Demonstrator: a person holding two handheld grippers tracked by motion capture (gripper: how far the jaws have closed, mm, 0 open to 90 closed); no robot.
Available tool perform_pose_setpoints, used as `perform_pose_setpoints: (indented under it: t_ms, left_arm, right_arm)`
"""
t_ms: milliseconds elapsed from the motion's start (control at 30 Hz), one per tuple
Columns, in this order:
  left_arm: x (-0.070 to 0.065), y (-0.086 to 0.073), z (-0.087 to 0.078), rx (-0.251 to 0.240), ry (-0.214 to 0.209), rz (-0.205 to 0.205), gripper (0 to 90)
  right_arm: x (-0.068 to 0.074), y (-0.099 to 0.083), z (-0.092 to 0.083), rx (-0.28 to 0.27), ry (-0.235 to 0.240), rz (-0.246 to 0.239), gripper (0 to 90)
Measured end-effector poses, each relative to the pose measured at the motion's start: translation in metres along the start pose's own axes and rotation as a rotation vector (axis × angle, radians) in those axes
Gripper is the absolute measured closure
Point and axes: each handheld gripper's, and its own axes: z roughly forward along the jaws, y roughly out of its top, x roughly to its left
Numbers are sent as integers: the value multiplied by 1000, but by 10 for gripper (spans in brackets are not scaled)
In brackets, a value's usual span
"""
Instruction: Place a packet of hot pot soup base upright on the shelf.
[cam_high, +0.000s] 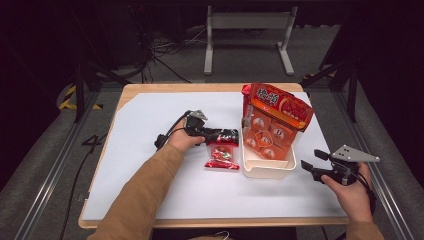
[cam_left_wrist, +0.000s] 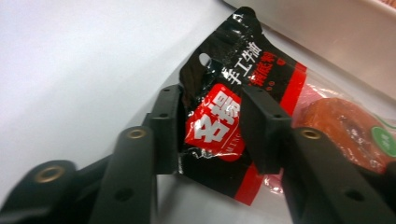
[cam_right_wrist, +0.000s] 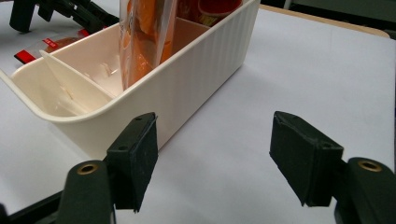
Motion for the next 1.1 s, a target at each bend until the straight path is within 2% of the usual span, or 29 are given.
perform_pose_setpoints:
  t_ms: [100, 300, 533, 600, 633, 767, 833, 967, 1100]
  left_arm:
    - [1, 0, -2, 12, 9, 1, 764]
    - [0, 1, -5, 16, 27, 7, 851]
    - [-2, 5, -16, -5, 22, -2, 882]
    - [-5, 7, -22, -2, 21, -28, 885]
    - [-6, 8, -25, -2, 20, -29, 887]
    - [-14, 13, -37, -18, 20, -9, 891]
    - [-17, 15, -43, -22, 14, -19, 892]
    - [-23, 18, -55, -44, -9, -18, 894]
    - [-32, 20, -68, -66, -36, -1, 894]
  right_arm:
    - [0, 0, 0, -1, 0, 0, 328]
    - [-1, 0, -1, -4, -1, 3, 328]
    - [-2, 0, -1, -8, -5, 3, 330]
    - [-2, 0, -1, -7, -4, 7, 330]
    - [-2, 0, -1, -7, -4, 8, 329]
    - [-3, 0, 0, -9, -4, 10, 328]
    - [-3, 0, 0, -12, -4, 12, 328]
    - [-3, 1, 0, -12, -3, 14, 328]
    - [-3, 1, 0, -12, -4, 14, 331]
